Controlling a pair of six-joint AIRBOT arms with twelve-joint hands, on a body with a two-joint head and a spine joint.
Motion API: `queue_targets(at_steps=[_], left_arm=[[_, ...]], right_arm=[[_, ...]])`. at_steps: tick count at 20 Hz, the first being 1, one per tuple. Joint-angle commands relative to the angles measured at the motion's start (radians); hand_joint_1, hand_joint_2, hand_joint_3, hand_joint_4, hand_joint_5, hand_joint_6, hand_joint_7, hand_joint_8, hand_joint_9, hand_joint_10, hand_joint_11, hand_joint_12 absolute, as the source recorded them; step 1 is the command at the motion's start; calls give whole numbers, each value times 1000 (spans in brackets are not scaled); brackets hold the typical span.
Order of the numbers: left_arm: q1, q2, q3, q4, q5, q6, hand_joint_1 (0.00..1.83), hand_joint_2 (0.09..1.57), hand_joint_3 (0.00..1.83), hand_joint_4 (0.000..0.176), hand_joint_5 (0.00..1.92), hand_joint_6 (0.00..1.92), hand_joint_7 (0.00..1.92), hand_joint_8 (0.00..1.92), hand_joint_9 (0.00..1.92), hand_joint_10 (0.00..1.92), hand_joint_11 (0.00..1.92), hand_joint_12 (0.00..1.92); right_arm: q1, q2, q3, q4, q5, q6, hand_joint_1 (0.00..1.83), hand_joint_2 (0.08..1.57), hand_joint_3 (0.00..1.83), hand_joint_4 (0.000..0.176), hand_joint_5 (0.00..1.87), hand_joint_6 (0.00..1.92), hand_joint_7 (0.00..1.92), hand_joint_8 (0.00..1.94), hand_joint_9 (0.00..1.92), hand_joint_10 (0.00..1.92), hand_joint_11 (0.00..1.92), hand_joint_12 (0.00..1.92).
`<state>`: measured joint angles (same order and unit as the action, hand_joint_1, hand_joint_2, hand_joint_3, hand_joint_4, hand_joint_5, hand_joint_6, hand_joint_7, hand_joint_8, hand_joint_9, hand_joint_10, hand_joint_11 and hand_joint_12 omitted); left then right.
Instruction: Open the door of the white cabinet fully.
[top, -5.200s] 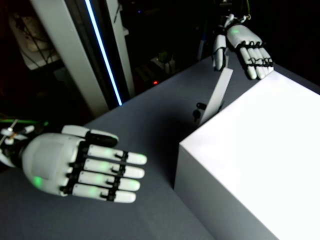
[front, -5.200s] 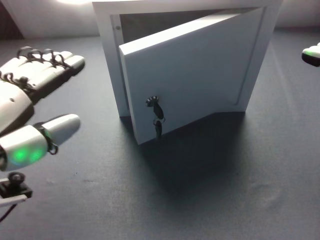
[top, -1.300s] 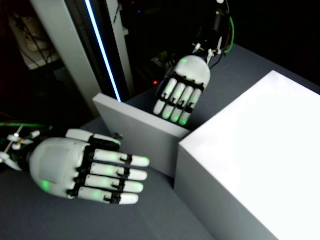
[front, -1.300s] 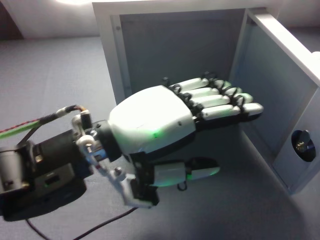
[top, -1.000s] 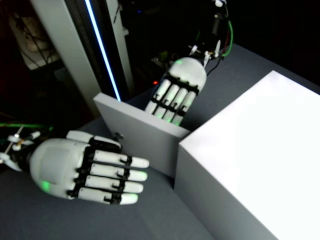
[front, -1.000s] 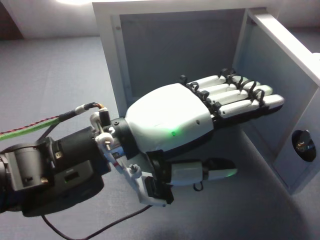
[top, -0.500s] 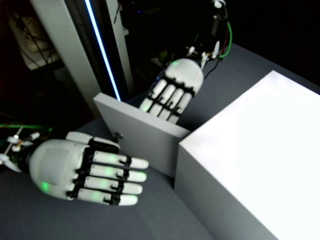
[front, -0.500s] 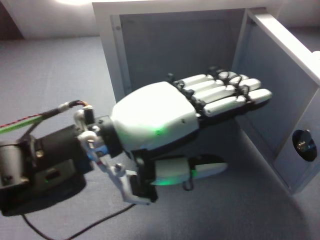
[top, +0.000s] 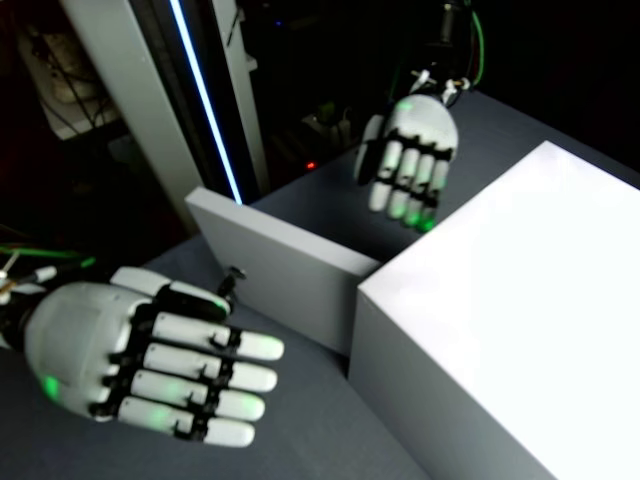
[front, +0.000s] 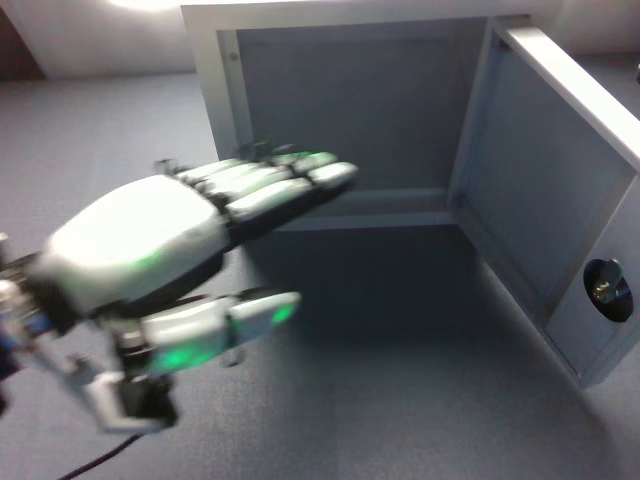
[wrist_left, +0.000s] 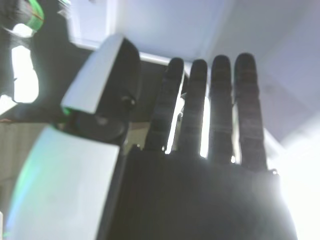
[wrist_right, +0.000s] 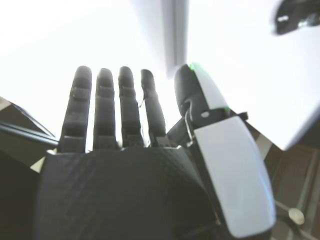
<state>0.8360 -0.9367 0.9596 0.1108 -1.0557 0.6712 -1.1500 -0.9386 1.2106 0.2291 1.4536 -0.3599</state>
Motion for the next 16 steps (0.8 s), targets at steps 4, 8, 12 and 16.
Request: queue_targets(at_steps=[4,8,12,16], left_arm=[[132,112,-66,-179,-368,58,394,1451,0,0,85,18,56,9,84,7,0,487],[228,164,-85,-314,-539,85,540,1394,0,0,52,9,6,1,1,0,0,9],[247,170,-74,-384,-624,89,399,1390,0,0,19,0,36,8,36,5,22,19],[240,170,-64,-385,-633,87,341,1329,10,0,26,0,158,1,108,0,25,55]], right_arm=[[-24,22,-18,79,222,8,703,1434,4,0,278,1,250,2,182,0,128,107],[-41,34,-37,75,275,8,812,1445,2,0,298,3,245,4,190,5,172,110],[-40,51,-47,56,309,4,779,1424,0,0,302,4,282,12,258,16,198,91],[-11,60,-51,4,309,-1,763,1447,9,0,346,0,458,6,482,16,428,109]])
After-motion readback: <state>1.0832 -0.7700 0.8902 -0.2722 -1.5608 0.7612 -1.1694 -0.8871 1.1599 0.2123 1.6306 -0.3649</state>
